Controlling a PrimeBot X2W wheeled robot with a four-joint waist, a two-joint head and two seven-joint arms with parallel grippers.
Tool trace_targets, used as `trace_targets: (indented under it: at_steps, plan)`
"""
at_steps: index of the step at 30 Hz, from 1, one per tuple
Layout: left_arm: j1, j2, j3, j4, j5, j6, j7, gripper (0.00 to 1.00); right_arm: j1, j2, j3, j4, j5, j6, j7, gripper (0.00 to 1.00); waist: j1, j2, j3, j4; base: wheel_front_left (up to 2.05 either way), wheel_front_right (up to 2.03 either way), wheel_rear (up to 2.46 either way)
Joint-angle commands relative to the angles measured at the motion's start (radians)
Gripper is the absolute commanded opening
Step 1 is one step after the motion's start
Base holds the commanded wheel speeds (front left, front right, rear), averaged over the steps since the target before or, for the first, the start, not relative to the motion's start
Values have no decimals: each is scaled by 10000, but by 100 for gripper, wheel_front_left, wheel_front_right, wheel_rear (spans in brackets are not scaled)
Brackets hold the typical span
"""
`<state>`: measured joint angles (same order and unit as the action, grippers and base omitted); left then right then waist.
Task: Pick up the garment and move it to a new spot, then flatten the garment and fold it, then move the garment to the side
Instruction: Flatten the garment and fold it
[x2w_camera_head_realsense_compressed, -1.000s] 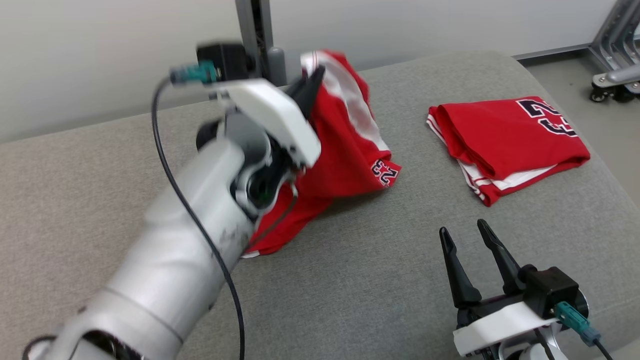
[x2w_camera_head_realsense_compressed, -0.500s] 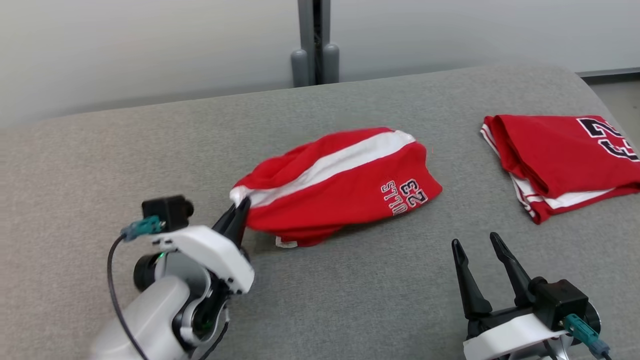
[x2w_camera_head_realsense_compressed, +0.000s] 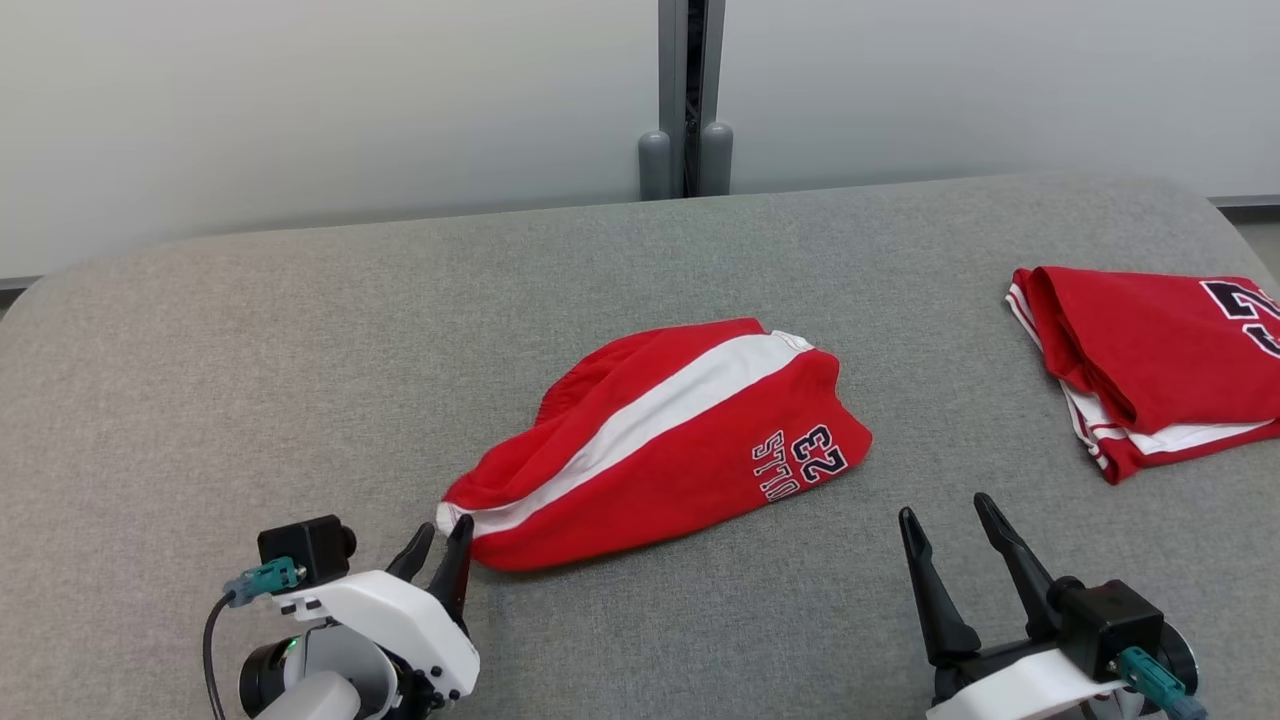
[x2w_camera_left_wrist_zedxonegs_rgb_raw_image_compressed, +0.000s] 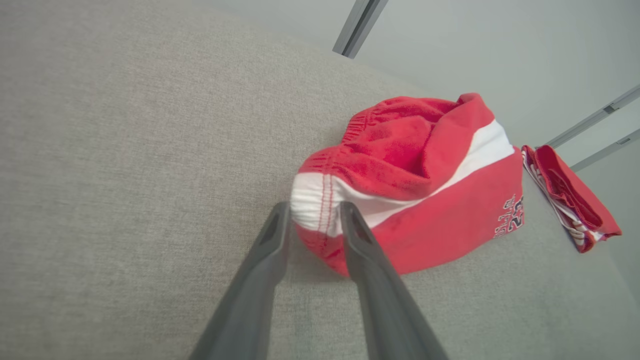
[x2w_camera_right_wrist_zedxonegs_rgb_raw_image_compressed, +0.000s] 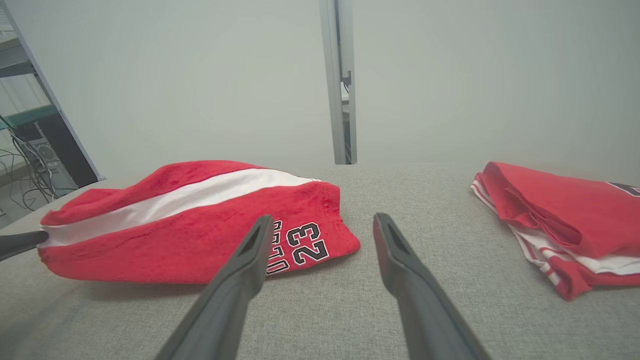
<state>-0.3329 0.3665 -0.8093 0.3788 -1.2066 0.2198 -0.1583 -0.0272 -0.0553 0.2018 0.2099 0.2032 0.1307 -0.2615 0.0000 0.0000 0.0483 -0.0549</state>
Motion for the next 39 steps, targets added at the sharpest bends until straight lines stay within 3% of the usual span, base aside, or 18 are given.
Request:
trace_targets:
  at_steps: [1, 8, 13, 19, 28, 32, 39]
  plan:
    - [172, -38, 90, 82, -61, 39, -192, 100, 160, -84, -24, 61, 58, 2, -39, 100, 0, 0, -121, 65, 0, 0, 0]
    - [478, -61, 557, 168, 630, 343, -957, 100, 291, -103, 32, 143, 71, 2, -39, 100, 0, 0, -396, 140, 0, 0, 0]
    - [1141, -444, 2291, -542, 2432, 622, -1057, 100, 343, -105, -2, 108, 89, 2, -39, 100, 0, 0, -541, 204, 0, 0, 0]
    - [2486, -1256, 4101, -1504, 4943, 224, -1065, 100, 348, -100, -35, 85, 127, 2, -39, 100, 0, 0, -692, 202, 0, 0, 0]
    - [3863, -2242, 5576, -2142, 8085, -381, -1067, 100, 549, -46, -240, 17, 166, 2, -39, 100, 0, 0, -954, 158, 0, 0, 0]
    - [4277, -2595, 6002, -1899, 8854, -587, -1068, 100, 604, -23, -313, 4, 149, 2, -39, 100, 0, 0, -1040, 146, 0, 0, 0]
    - [4553, -2998, 6468, -1270, 9218, -964, -1068, 100, 744, 2, -414, -28, 131, 2, -39, 100, 0, 0, -1086, 135, 0, 0, 0]
